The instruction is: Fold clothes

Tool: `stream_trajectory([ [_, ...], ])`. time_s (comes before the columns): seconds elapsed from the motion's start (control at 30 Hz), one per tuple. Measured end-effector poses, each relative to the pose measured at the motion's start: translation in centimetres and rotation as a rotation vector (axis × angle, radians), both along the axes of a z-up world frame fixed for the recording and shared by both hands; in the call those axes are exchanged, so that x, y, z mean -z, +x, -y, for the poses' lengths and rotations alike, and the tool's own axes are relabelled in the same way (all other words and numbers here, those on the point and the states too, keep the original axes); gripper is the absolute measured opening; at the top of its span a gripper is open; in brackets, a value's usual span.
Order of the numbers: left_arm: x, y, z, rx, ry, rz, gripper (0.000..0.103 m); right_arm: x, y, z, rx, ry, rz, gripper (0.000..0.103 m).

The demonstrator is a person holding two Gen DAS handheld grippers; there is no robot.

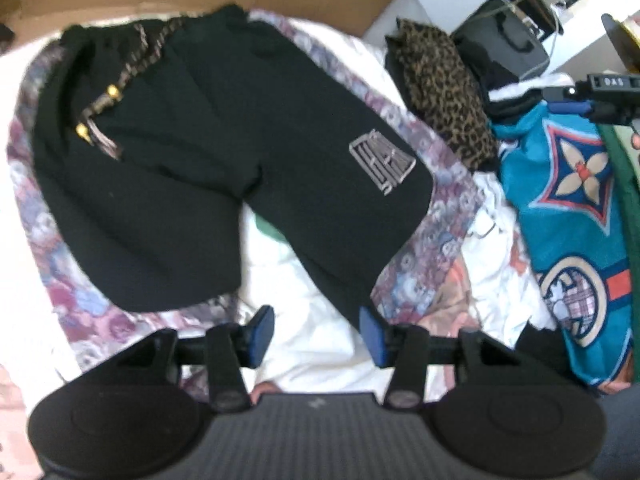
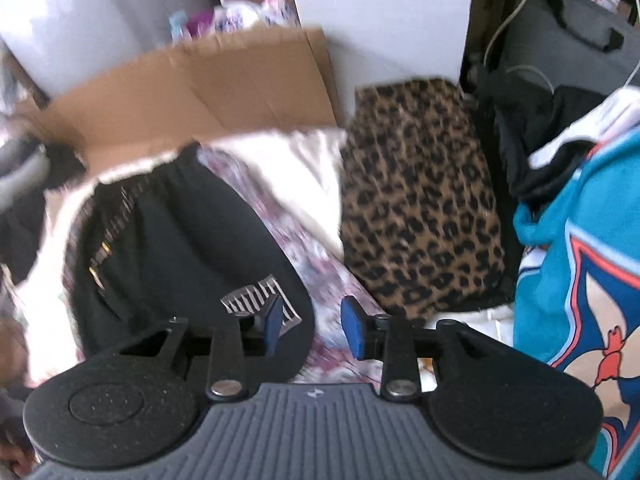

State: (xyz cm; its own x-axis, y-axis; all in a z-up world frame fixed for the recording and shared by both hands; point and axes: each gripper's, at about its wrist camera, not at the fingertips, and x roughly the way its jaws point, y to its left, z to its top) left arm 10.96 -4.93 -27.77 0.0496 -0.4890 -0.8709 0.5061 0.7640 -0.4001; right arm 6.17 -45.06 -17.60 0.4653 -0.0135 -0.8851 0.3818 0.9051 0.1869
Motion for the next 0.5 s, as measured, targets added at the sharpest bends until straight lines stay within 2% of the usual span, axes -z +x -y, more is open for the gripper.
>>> stream_trajectory([
  [0.2,-3.6,-0.4,-1.3,-0.030,0.030,0.017,0.052,-6.9,3.1,-2.2,-0.051,-0.010,0.019,0.040],
  [0.27,-4.1,-0.5,-2.1,-0.038,0.042,0.001,0.053,-8.9,4.4,-3.2,-0.081,-0.035,0.007,0.045],
  [0.3,-4.3,-0.6,-2.4,-0.043,0.048,-0.006,0.053,-9.8,5.0,-3.7,-0.097,-0.049,-0.003,0.051],
  [0.5,-5.7,-0.6,-4.9,-0.099,0.119,0.004,0.053,-13.2,7.3,-7.3,-0.136,-0.082,-0.090,0.051],
])
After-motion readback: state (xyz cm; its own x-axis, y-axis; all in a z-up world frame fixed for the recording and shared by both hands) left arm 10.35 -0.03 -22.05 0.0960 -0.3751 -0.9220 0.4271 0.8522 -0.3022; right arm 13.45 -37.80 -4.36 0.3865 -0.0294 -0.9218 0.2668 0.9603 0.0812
